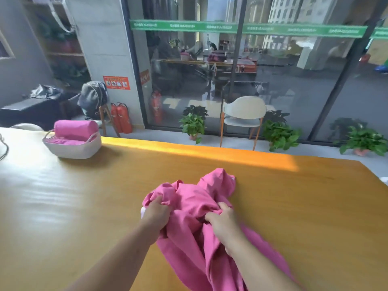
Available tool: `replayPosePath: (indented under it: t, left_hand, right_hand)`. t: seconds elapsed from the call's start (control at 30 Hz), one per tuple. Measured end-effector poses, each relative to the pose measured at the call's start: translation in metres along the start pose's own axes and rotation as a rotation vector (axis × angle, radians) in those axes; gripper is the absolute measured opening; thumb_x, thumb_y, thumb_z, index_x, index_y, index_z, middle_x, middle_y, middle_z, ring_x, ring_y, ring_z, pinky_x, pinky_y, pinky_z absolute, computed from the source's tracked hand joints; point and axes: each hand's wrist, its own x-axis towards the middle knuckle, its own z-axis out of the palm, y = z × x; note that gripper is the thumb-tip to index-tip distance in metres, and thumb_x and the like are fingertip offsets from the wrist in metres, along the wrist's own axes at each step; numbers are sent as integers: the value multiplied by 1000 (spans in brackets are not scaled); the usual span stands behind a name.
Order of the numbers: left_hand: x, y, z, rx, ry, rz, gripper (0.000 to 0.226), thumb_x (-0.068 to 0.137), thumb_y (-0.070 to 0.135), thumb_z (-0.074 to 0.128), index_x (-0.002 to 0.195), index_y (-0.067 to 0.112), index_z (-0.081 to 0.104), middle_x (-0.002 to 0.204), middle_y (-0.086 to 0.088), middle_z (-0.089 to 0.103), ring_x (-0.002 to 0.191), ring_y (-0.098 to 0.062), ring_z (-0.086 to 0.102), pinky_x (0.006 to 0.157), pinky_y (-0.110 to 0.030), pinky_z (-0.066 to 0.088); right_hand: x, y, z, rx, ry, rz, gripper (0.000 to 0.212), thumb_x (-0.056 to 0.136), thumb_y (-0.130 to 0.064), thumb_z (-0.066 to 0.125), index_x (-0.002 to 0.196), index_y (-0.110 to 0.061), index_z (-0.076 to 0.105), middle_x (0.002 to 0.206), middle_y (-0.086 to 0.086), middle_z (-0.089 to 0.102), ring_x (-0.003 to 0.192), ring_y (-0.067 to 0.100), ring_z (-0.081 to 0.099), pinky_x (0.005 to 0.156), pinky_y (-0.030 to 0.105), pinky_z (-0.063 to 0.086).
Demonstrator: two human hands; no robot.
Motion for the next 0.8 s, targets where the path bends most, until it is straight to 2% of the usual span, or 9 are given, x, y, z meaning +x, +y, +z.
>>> replayPosePath:
  t: [0.07, 0.13, 0.2, 0.3, 0.43, 0.53, 0.6, 0.7, 0.8]
  left_hand:
    - [1, -9, -45, 168, 37, 46, 23, 86, 19, 53, 106, 20, 63, 90, 3, 51, 88, -17, 55, 79, -29, 51]
    - [9, -16, -84, 308, 67, 68, 17, 93, 15, 50, 105, 23, 58, 97, 2, 54, 83, -12, 50, 69, -20, 42]
    - [17, -26, -117, 448, 87, 58, 23, 93, 16, 48, 114, 21, 59, 116, -6, 57, 92, -20, 50, 78, -26, 42]
    - [31, -40, -151, 417, 65, 42, 46, 90, 1, 43, 135, 8, 49, 124, -16, 54, 101, -29, 53, 87, -32, 45]
    - [53, -53, -185, 498, 116, 58, 52, 84, -3, 43, 134, 13, 47, 119, -15, 57, 104, -33, 56, 82, -32, 45]
    - [71, -61, -203, 595, 174, 77, 39, 86, 3, 47, 123, 11, 55, 118, -15, 60, 109, -34, 57, 88, -36, 46]
    - [89, -66, -207, 594, 212, 102, 37, 86, 2, 43, 120, 8, 57, 111, -14, 56, 108, -33, 55, 91, -36, 43]
    - [113, -67, -194, 593, 215, 190, 34, 90, 3, 40, 118, 6, 60, 110, -13, 54, 107, -33, 52, 92, -36, 41]
    - [131, -60, -164, 551, 202, 310, 28, 98, 13, 46, 120, 7, 62, 120, -11, 56, 114, -29, 52, 95, -32, 37]
  right_hand:
    - [-6, -12, 34, -34, 25, -8, 30, 57, -29, 59, 86, -21, 64, 80, -3, 69, 83, 28, 66, 79, 44, 55]
    - [-11, -26, 57, -85, 54, -9, 28, 61, -27, 63, 89, -23, 65, 92, -8, 68, 94, 28, 66, 83, 40, 54]
    - [-15, -40, 68, -188, 81, 14, 24, 72, -21, 69, 95, -27, 63, 115, -5, 62, 109, 25, 61, 86, 31, 47]
    - [-7, -49, 71, -320, 146, 48, 27, 77, -22, 73, 102, -26, 63, 147, -4, 49, 123, 24, 54, 91, 27, 41]
    - [5, -62, 73, -588, 197, 112, 31, 80, -33, 65, 110, -26, 62, 135, 7, 55, 116, 29, 57, 98, 33, 46]
    - [10, -72, 78, -1054, 9, 252, 62, 86, -38, 55, 144, -20, 45, 159, 2, 28, 138, 24, 42, 108, 35, 38]
    - [20, -82, 87, -1204, -5, 220, 65, 86, -39, 55, 147, -20, 42, 157, 2, 28, 140, 24, 36, 109, 38, 35]
    - [41, -104, 104, -1154, 49, -22, 49, 88, -31, 53, 137, -22, 50, 143, 3, 44, 132, 25, 43, 103, 37, 40]
    - [70, -108, 121, -935, -41, -119, 38, 82, -23, 56, 118, -28, 67, 131, 0, 58, 118, 23, 56, 94, 31, 47]
